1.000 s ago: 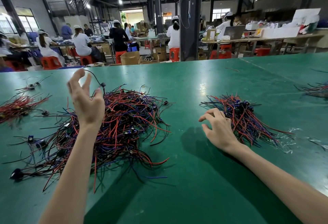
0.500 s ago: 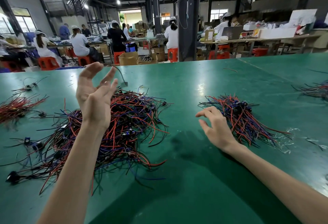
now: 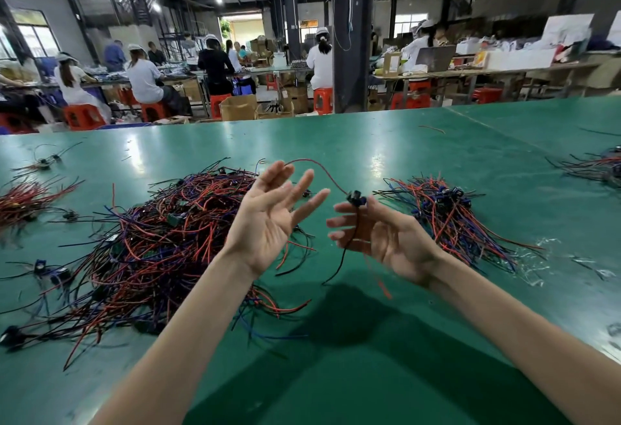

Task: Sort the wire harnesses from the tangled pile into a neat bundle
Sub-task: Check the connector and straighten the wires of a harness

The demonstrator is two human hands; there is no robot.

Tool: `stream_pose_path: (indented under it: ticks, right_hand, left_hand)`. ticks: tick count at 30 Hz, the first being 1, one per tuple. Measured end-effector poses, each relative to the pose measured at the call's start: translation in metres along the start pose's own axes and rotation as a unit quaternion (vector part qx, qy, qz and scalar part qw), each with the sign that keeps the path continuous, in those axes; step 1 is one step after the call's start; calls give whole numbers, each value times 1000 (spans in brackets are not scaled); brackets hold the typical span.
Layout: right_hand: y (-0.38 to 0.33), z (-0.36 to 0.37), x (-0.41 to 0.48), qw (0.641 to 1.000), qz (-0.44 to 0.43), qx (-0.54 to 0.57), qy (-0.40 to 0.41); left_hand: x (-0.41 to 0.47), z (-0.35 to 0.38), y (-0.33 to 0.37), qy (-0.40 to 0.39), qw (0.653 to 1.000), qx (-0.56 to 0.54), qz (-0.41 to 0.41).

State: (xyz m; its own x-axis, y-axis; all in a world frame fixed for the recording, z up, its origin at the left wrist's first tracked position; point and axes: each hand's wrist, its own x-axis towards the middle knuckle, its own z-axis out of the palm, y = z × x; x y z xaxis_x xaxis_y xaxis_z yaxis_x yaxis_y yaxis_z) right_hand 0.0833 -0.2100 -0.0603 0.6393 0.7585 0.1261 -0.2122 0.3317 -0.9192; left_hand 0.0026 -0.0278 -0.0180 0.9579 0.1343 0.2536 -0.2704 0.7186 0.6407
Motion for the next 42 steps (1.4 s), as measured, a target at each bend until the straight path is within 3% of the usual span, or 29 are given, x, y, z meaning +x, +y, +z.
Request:
stream_pose_path:
  ticks: [7, 14, 21, 26, 35, 42]
  right_hand:
    - [-2, 2, -5, 999, 26, -2, -25]
    - [5, 3, -2, 999, 21, -12, 42]
    - [8, 4, -2, 996, 9, -36, 85]
    - [14, 5, -1, 992, 17, -57, 113]
    - [15, 5, -3, 981, 67, -154, 92]
    - [16, 14, -5, 974, 34, -210, 75]
  left_hand:
    - [1, -5, -9, 71, 996, -40, -23]
    - [4, -13, -21, 114, 989, -84, -40]
    - [-3, -9, -56, 93, 966, 175, -165]
    - [-5, -13, -62, 95, 964, 198, -146]
    - [-6, -16, -60, 123, 951, 279, -48]
    - [-3, -17, -55, 131, 950, 285, -12]
